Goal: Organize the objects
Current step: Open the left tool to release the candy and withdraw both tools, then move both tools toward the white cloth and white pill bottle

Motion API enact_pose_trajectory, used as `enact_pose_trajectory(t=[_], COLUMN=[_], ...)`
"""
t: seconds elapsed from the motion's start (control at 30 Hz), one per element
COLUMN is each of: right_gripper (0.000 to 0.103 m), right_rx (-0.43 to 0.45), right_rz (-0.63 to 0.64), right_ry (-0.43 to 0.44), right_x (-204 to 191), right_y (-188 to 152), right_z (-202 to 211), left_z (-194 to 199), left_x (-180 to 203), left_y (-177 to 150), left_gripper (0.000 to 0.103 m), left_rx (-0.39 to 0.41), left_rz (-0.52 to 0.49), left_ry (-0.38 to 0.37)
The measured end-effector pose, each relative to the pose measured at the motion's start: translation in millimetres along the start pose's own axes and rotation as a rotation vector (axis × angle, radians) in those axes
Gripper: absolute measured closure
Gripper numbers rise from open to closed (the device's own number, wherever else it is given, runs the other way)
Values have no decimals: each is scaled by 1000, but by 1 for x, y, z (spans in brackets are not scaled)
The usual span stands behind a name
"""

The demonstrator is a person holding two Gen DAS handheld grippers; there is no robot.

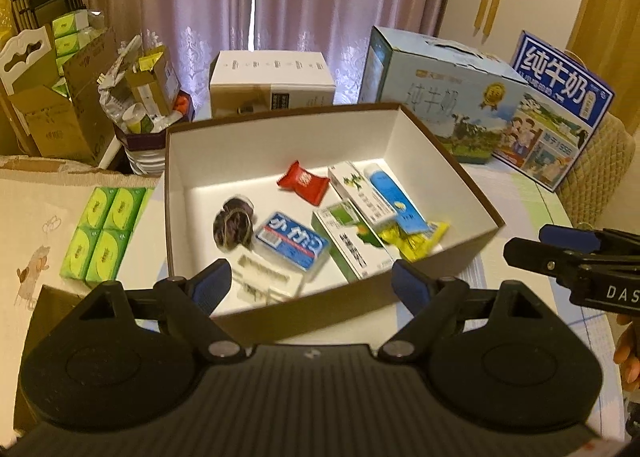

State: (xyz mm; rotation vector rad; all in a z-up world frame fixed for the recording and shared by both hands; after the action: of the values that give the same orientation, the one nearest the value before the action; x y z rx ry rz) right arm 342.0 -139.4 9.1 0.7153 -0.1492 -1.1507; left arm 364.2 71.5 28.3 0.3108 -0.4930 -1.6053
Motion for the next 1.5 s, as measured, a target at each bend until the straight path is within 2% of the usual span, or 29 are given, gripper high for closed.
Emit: enact_pose_trajectory(t=[0.3,0.77,1.2,1.5], right_gripper=[35,35,36,36], right_rx=[-26,-126,-229,-283], right_rz=[-12,-45,-70,-65], right_ry=[6,-1,-15,-56], right_x=[-8,-7,-6,-3], right_y=[-32,-82,-123,-142], right_z=[13,13,0,-14], left_z=[11,3,-7,-19], left_x=[13,29,32,37], left_y=[-36,-92,-122,-134], left_gripper=[18,18,18,18], left_rx=[-24,-113,-172,-205], left_rz=[-9,-10,0,-4], left_ry=[-14,-22,2,5])
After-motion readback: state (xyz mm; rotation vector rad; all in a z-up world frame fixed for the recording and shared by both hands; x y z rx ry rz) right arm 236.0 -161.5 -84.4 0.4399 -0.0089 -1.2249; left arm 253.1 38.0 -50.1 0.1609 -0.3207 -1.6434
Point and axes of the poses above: each gripper's, at about its wrist camera, not at the fingertips, and z roughly against the way its jaws point, x to its right, y to its top, the point moved 2 cm from there along -z, roughly the way its jaws point, and after that the axes turned 13 degrees about -x, right-handed, at the moved point
